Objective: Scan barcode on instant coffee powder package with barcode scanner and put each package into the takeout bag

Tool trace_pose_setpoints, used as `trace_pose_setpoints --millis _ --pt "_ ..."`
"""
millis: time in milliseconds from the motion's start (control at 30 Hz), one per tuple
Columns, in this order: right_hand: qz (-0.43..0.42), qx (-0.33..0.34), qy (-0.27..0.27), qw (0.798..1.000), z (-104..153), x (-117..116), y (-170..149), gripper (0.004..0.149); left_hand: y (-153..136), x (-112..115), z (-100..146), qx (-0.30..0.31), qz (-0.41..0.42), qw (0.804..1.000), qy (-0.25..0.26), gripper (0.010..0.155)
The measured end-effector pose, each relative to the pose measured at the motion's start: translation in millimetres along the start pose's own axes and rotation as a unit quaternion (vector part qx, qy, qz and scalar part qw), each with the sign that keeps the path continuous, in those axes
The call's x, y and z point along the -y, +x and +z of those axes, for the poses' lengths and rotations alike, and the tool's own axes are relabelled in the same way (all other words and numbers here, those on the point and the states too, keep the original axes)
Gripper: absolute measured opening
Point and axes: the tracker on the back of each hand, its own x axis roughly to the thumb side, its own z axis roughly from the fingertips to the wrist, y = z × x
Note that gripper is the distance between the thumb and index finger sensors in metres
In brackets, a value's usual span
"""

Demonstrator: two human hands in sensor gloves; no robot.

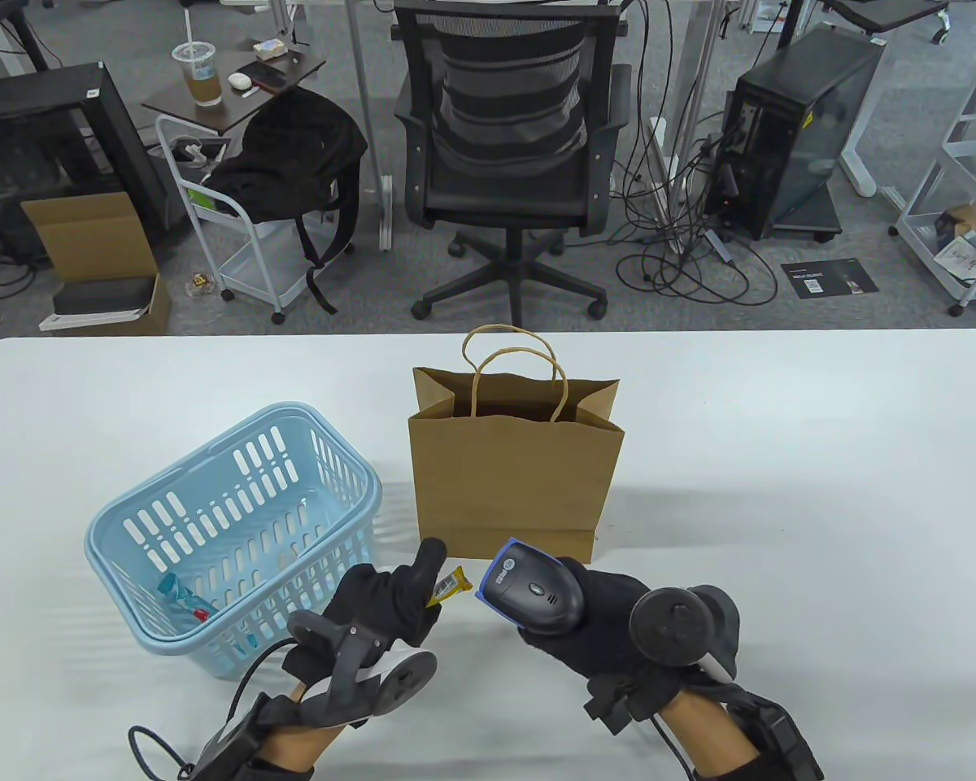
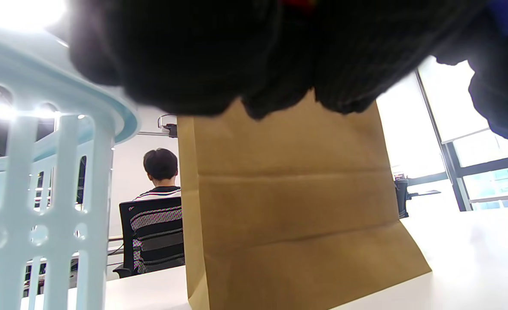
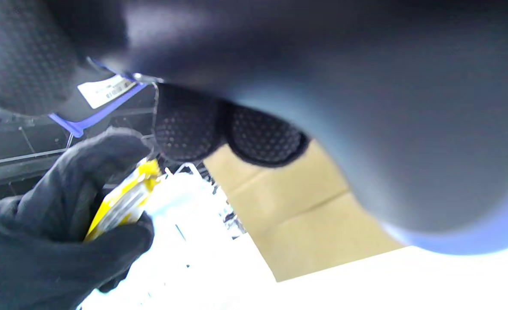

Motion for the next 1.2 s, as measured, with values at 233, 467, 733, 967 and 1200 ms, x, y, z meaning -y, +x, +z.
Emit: trace_pose_setpoints --millis 233,467,733,967,1200 --pt "0.022 0.005 0.058 0.998 -1 -12 3 0.061 1 0 -1 0.004 -0.002 1.000 -0.006 0.093" --pt "0.028 0.007 0.056 0.998 -1 -10 3 0.060 5 0 0 0.015 -0.003 1.000 -0.006 0.091" --pt "0.009 0.001 0.010 1.000 -1 4 -1 0.062 1 -2 0 0.012 0.009 1.000 -0.007 0.077" --pt "0.008 -0.004 -0.076 0.997 1 39 -6 0.062 0 -5 0 0.013 0.038 0.999 -0.003 0.058" --pt "-0.007 -0.041 -0.163 0.986 8 80 -25 0.062 -1 -10 1 0.014 0.072 0.997 0.013 0.054"
